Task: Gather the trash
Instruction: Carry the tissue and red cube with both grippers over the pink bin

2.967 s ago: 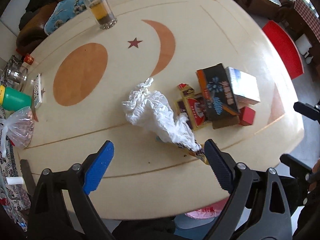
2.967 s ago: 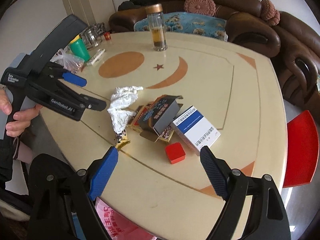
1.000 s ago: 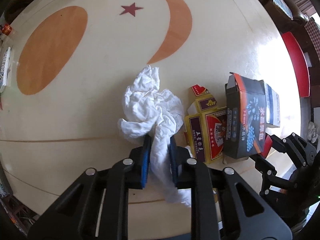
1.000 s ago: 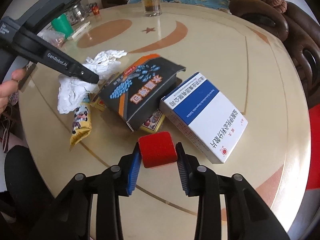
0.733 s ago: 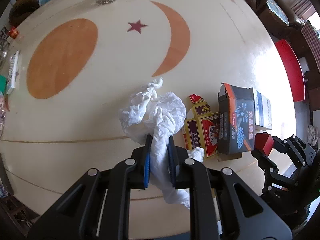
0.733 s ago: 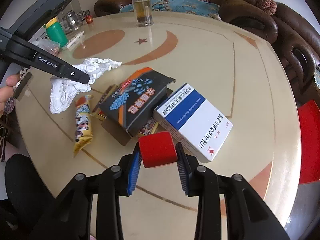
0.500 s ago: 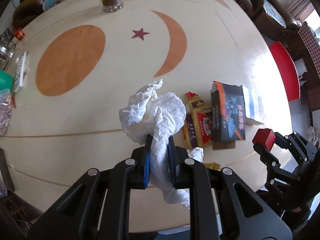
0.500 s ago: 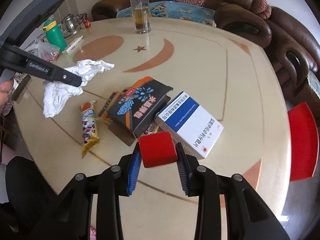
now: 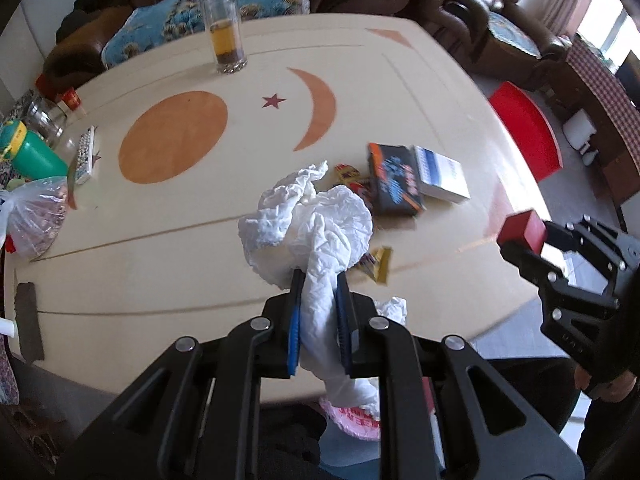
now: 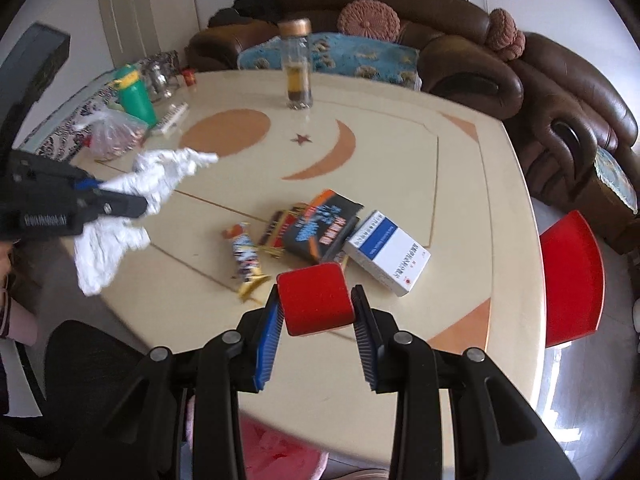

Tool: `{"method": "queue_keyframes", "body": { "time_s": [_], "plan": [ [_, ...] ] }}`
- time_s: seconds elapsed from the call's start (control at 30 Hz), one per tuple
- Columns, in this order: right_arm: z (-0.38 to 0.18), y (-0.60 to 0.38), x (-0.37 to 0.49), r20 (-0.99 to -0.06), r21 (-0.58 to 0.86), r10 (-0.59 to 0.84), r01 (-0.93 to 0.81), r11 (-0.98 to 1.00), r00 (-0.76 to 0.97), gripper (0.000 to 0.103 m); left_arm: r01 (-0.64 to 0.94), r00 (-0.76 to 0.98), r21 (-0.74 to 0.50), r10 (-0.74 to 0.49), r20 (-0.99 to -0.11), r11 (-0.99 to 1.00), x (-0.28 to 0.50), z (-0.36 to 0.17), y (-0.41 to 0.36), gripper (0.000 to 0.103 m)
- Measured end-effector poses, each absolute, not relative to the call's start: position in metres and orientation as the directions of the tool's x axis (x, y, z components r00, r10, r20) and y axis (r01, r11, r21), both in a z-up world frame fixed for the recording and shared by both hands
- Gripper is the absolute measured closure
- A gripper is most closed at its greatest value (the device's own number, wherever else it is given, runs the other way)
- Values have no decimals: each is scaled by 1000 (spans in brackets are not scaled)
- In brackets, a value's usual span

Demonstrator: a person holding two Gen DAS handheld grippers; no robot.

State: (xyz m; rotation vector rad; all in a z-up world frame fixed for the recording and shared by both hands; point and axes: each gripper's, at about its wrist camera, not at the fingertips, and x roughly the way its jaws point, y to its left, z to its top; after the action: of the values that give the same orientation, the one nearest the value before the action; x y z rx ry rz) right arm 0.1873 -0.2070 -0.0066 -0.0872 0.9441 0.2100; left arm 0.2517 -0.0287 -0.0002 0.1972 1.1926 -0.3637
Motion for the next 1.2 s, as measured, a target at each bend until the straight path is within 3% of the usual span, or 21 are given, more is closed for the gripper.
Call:
{"method": "queue_keyframes", "body": {
  "time_s": [0.6,0.9,1.2],
  "plan": [
    [38,-173,67,-774,-12,134,-226,974,619,69,503,347,-7,-210,-914,864,117,12,-33,87],
    [7,-168,33,-808,19,141,-214,977,572,69,551,274,-28,-213,-938,834,78,-34,-45,87],
    [-62,-163,20,-865,22,113,-187,982,489,69,579,188,-55,-199,-962,813,59,-100,-51,87]
  ]
}}
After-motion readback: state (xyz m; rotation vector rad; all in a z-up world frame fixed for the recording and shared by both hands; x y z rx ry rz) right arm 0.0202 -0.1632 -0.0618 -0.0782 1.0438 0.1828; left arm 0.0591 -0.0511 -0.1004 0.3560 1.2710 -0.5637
